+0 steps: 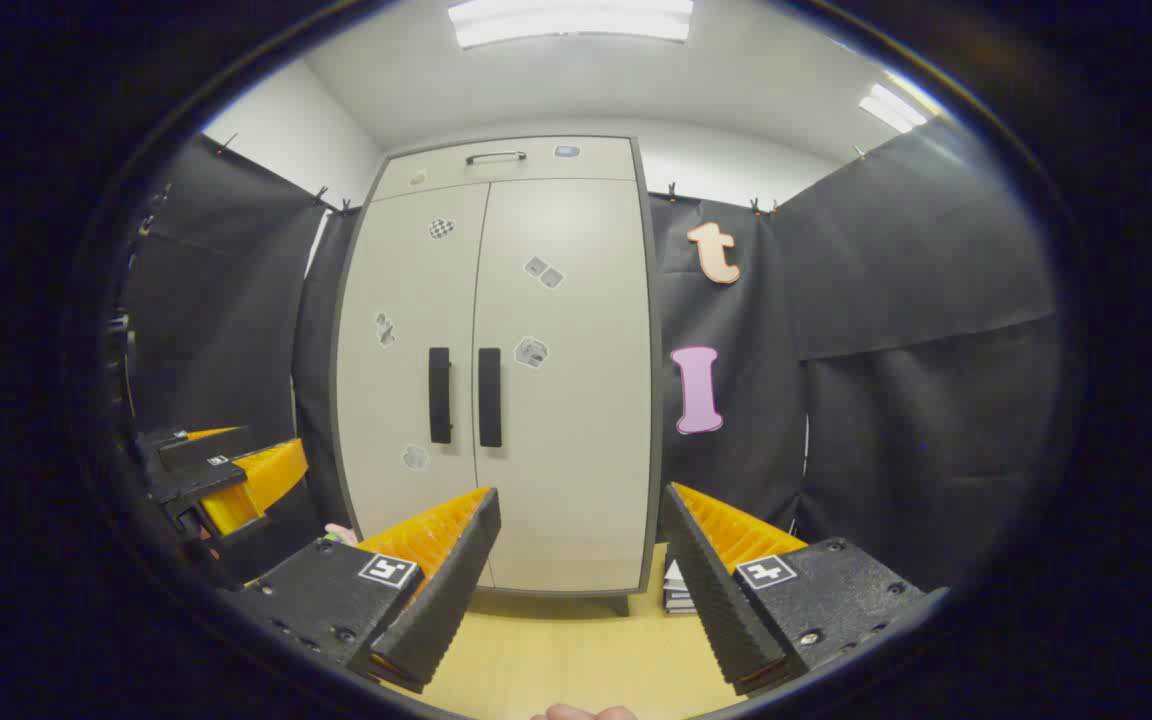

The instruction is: Open the right door of the double-door shoe cabinet with the right hand, and open the left door with the left hand.

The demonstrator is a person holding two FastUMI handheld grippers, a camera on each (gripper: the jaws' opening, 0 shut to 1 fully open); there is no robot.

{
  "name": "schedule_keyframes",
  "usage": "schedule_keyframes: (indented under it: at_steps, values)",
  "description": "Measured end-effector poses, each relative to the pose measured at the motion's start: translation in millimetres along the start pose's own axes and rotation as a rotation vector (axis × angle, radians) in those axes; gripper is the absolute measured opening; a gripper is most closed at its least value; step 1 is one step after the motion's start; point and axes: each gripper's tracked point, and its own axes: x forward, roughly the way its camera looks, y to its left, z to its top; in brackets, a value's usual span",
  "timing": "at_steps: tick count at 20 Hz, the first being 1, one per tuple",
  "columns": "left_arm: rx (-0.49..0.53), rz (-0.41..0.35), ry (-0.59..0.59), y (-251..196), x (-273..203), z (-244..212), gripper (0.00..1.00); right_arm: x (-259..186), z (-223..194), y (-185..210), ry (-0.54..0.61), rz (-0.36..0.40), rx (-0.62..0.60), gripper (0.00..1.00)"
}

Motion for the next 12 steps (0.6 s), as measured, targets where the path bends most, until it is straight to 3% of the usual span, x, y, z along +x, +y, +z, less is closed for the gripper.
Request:
schedule_keyframes:
  at_steps: [12]
  values:
    - [-0.040,0.009,0.018,9,13,-7,0.96,11,-15,-7,0.039,-0.039,0.026,1.00]
